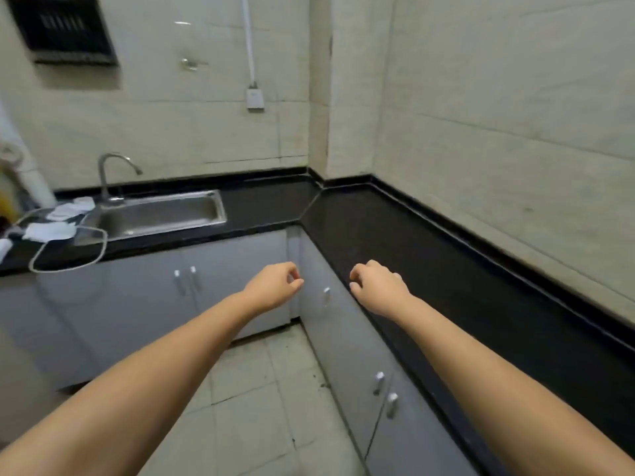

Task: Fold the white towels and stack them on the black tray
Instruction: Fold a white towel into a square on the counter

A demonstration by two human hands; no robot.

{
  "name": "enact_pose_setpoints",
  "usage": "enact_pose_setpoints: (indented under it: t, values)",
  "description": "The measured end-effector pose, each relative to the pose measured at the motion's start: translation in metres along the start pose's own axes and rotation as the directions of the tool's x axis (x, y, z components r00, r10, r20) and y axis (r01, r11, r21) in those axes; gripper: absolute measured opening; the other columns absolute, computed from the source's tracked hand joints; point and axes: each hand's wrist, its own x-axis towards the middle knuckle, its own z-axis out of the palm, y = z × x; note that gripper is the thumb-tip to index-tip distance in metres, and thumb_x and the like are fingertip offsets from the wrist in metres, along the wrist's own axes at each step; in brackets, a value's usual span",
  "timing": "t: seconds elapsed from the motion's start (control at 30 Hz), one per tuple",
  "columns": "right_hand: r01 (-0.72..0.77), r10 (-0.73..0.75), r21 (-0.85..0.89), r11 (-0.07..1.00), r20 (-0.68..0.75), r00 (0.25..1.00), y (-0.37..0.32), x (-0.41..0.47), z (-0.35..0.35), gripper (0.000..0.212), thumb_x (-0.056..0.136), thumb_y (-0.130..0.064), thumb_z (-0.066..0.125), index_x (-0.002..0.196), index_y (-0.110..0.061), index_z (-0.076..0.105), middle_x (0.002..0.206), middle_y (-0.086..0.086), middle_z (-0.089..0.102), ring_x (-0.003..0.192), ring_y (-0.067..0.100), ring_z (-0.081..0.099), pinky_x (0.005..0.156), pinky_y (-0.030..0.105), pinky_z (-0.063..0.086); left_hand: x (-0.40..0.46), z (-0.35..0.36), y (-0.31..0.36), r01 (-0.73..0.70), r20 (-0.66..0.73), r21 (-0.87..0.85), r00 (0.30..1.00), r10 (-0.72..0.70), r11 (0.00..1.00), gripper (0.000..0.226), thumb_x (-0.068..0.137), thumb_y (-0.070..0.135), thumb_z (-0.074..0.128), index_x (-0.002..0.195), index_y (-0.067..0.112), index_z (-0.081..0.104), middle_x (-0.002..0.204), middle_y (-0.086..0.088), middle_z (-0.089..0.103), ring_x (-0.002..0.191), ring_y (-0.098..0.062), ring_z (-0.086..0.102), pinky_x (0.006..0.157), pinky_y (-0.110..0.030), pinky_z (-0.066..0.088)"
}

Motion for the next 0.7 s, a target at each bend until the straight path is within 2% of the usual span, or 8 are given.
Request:
enact_pose_setpoints:
  t: [0.2, 0.33, 0.5, 0.7]
  values:
    - [0.268, -0.268, 0.030, 0.963, 0.192, 0.944, -0.145, 0.091, 0.068, 0.035, 0.096, -0.030, 0.041, 0.126, -0.016, 0.052, 0.130, 0.011, 0.048, 0.119, 0.031, 0.050, 0.096, 0.040, 0.042, -0.014, -0.054, -0.156, 0.280, -0.090, -0.080, 0.954, -0.287, 0.957, 0.016, 0.093, 0.028, 0.052, 0.095, 0.013, 0.060, 0.087, -0.003, 0.063, 0.082, -0.023, 0.060, 0.079, -0.032, 0.049]
    - [0.387, -0.387, 0.052, 0.920, 0.268, 0.882, -0.218, 0.163, 0.103, 0.034, 0.096, -0.029, 0.041, 0.125, -0.016, 0.054, 0.127, 0.010, 0.051, 0.116, 0.030, 0.052, 0.095, 0.040, 0.045, 0.008, -0.086, -0.235, 0.393, -0.143, -0.093, 0.904, -0.403, 0.915, 0.018, 0.094, 0.026, 0.052, 0.098, 0.011, 0.061, 0.091, -0.007, 0.066, 0.079, -0.020, 0.056, 0.078, -0.031, 0.048]
    - [0.482, -0.472, 0.078, 0.873, 0.391, 0.791, -0.292, 0.268, 0.140, 0.034, 0.093, -0.025, 0.044, 0.122, -0.013, 0.057, 0.124, 0.011, 0.057, 0.114, 0.030, 0.054, 0.096, 0.042, 0.047, 0.064, -0.125, -0.329, 0.504, -0.152, -0.157, 0.837, -0.525, 0.849, 0.010, 0.093, 0.025, 0.052, 0.089, 0.016, 0.056, 0.085, -0.005, 0.061, 0.077, -0.022, 0.057, 0.079, -0.035, 0.050]
    - [0.559, -0.539, 0.103, 0.823, 0.452, 0.711, -0.383, 0.381, 0.173, 0.029, 0.090, -0.020, 0.042, 0.108, -0.008, 0.063, 0.112, 0.013, 0.064, 0.104, 0.032, 0.060, 0.087, 0.042, 0.052, 0.110, -0.164, -0.430, 0.611, -0.166, -0.246, 0.739, -0.653, 0.753, 0.009, 0.092, 0.020, 0.053, 0.086, 0.014, 0.055, 0.077, -0.005, 0.060, 0.072, -0.022, 0.056, 0.075, -0.033, 0.049]
